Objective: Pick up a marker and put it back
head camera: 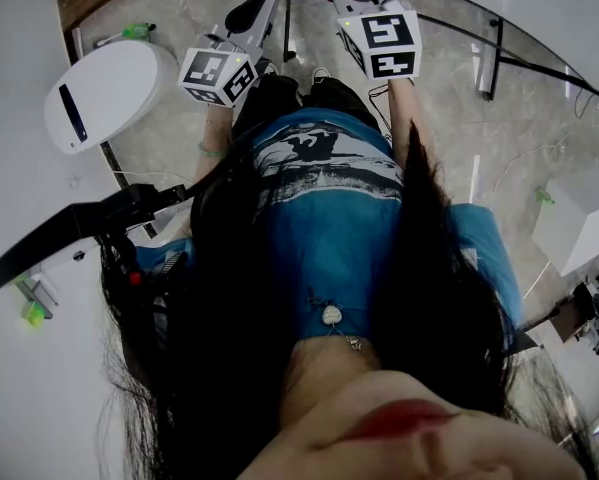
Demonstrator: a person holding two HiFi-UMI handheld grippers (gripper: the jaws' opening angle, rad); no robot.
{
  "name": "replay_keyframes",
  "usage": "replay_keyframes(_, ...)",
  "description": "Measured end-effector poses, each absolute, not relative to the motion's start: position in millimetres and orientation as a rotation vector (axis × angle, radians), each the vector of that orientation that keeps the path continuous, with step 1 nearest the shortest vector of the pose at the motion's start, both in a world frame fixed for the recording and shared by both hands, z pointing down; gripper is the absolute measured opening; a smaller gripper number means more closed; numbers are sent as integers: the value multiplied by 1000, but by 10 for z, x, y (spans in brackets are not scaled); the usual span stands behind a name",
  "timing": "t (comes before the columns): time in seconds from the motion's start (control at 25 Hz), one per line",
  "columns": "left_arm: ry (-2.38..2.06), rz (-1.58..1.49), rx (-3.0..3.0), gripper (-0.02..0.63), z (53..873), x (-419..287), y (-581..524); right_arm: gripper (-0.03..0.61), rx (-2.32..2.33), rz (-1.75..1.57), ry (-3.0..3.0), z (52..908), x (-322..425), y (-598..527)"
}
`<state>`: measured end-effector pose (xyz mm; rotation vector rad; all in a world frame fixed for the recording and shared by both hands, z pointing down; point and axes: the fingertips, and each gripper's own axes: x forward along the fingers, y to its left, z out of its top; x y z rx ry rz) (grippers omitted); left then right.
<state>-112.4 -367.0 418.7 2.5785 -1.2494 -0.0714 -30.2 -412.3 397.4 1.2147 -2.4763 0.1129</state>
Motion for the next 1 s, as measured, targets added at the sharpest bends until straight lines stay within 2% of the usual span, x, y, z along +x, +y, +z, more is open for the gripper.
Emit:
replay_keyframes(0.48,-1193,-22,2640,3,4166,-1023,-3639,69,1440,228,-2615,3471,55,-3964)
replay_keyframes(1.0,-1172,-8,2629,2,4168,-950,-3619,69,1484,240,-2624,3369,173,-3877)
